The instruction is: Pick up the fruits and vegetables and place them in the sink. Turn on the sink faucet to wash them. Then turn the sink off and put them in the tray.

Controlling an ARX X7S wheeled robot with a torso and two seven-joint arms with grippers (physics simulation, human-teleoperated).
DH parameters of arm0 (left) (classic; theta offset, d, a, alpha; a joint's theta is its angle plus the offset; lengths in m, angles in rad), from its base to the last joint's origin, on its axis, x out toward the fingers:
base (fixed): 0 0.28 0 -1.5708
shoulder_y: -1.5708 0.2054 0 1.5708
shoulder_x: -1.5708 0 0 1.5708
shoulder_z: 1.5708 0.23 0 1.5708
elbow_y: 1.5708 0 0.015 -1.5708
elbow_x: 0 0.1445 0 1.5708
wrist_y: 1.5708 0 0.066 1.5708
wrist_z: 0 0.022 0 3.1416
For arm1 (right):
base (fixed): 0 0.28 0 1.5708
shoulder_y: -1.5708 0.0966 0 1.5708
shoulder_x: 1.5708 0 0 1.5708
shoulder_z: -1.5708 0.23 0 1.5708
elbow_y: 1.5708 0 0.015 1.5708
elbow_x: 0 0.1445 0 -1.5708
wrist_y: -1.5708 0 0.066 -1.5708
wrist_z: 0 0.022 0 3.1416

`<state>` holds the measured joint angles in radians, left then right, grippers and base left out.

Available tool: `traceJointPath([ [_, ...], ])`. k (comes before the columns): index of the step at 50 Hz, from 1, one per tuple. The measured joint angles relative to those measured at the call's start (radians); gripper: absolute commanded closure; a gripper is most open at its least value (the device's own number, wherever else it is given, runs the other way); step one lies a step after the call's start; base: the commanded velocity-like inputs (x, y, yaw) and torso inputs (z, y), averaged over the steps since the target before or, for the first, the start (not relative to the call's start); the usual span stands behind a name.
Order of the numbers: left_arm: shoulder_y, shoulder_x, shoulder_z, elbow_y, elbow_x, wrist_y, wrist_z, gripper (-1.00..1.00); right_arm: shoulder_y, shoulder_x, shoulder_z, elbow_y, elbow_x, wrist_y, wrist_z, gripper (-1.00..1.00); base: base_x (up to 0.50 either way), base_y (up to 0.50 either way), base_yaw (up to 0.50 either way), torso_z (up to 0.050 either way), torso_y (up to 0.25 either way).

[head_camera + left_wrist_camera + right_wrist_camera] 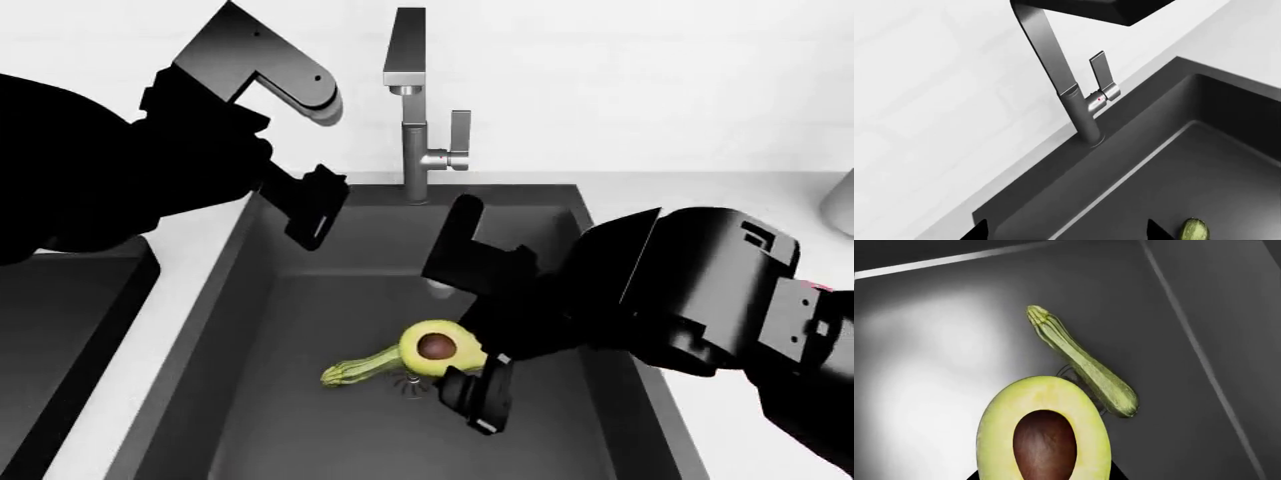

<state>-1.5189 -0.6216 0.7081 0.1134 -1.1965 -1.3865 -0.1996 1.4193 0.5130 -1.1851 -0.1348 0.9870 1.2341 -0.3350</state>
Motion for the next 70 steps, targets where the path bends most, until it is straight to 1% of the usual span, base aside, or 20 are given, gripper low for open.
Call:
traceJointPath([
  [21,0.001,-0.007,0.02,-0.001,0.0,0.017,0.007,-1.0,-0.048,-0.082,-0.104,0.117,-0.093,-0.07,-0.039,1.0,0.03,0.0,0.0,0.0,0.0],
  [42,0.0,-0.012,0.034,0.001,-0.008,0.024,0.005,-1.0,-0.078,-0.113,-0.148,0.161,-0.126,-0.101,-0.047,1.0,0.03,0.0,0.0,0.0,0.0],
  [43,0.0,-0.012,0.034,0.001,-0.009,0.024,0.004,-1.0,-0.079,-0.113,-0.149,0.162,-0.127,-0.101,-0.047,-1.0,0.03,0.0,0.0,0.0,0.0],
  [60,0.003,-0.015,0.048,0.001,-0.01,0.035,0.007,-1.0,-0.071,-0.092,-0.146,0.143,-0.131,-0.102,-0.044,-1.0,0.0,0.0,0.0,0.0,0.0],
  [65,0.008,-0.018,0.051,0.002,-0.01,0.04,0.005,-1.0,-0.058,-0.068,-0.116,0.111,-0.114,-0.092,-0.022,-1.0,0.0,0.0,0.0,0.0,0.0],
  [70,0.015,-0.02,0.052,0.001,-0.008,0.05,0.0,-1.0,-0.042,-0.035,-0.054,0.064,-0.082,-0.069,0.041,-1.0,0.0,0.0,0.0,0.0,0.0],
])
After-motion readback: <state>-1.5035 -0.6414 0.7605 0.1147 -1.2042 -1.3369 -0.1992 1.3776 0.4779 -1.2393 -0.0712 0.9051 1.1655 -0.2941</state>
